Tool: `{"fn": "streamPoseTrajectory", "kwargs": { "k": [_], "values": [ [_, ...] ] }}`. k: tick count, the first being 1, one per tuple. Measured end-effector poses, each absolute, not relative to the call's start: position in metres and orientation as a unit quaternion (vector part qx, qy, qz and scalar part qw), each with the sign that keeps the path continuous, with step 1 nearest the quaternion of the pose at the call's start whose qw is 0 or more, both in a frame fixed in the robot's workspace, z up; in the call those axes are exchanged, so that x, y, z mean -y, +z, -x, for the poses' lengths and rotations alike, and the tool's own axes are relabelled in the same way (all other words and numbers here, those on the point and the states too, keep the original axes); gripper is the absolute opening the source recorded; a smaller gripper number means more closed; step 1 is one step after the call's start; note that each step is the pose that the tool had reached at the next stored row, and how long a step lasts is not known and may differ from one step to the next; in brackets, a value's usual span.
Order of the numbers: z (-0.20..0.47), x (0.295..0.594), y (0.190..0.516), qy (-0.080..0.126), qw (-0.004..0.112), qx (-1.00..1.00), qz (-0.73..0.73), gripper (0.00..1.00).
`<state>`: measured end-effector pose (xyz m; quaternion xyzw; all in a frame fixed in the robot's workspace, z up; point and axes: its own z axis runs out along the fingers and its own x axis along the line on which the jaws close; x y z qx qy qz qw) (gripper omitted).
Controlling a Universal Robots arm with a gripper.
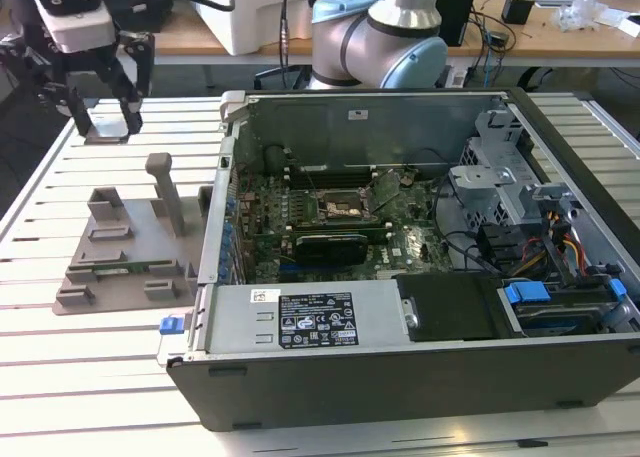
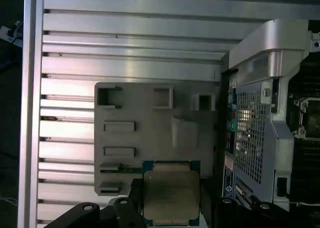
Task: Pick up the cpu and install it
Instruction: 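Pick up the cpu and move it towards the insertion slot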
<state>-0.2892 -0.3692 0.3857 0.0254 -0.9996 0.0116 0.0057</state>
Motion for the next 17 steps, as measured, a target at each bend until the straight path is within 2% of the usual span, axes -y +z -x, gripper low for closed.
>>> {"fn": "streamPoseTrajectory", "kwargs": {
  "k": [3,17],
  "values": [
    [0.255,0.369,0.385,0.012,0.011,1.000,-0.025,0.54],
    [0.189,0.368,0.384,0.011,0.020,0.999,-0.026,0.54]
  ]
}}
